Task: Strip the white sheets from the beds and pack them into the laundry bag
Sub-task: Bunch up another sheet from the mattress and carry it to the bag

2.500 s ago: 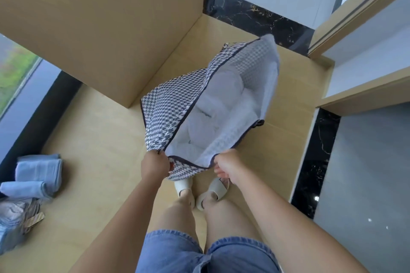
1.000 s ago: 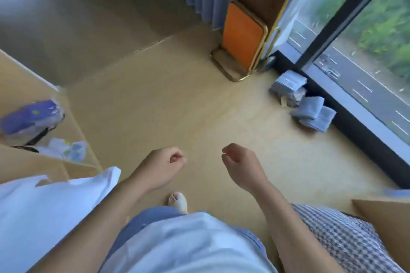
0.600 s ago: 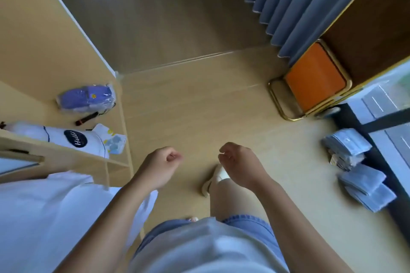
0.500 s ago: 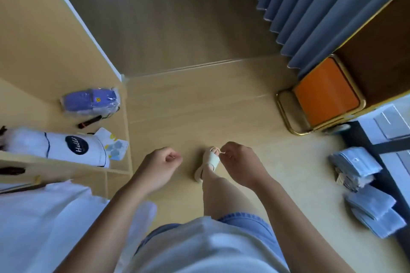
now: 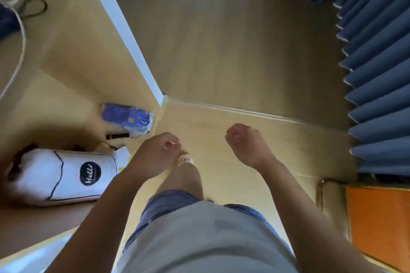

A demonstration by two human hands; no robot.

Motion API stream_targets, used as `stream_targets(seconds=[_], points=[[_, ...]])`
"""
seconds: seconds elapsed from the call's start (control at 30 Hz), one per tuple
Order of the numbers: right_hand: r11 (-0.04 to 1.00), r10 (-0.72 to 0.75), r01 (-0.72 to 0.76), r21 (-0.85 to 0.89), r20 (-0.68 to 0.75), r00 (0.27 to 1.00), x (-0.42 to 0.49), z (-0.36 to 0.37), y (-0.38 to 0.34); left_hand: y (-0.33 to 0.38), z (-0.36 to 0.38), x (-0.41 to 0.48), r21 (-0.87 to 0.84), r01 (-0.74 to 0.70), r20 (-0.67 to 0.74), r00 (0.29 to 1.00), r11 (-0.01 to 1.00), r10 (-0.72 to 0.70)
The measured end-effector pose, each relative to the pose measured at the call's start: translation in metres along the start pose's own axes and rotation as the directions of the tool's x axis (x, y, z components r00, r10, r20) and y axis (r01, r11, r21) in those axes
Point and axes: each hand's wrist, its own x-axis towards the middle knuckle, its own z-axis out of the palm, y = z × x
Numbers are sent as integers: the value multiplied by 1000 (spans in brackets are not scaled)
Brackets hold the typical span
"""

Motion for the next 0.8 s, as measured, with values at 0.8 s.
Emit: stream_targets(seconds=[0.8], points=[[997, 65, -68, 40, 73, 995, 640, -293, -100, 359, -167, 625, 151, -66, 75, 996, 986, 56]])
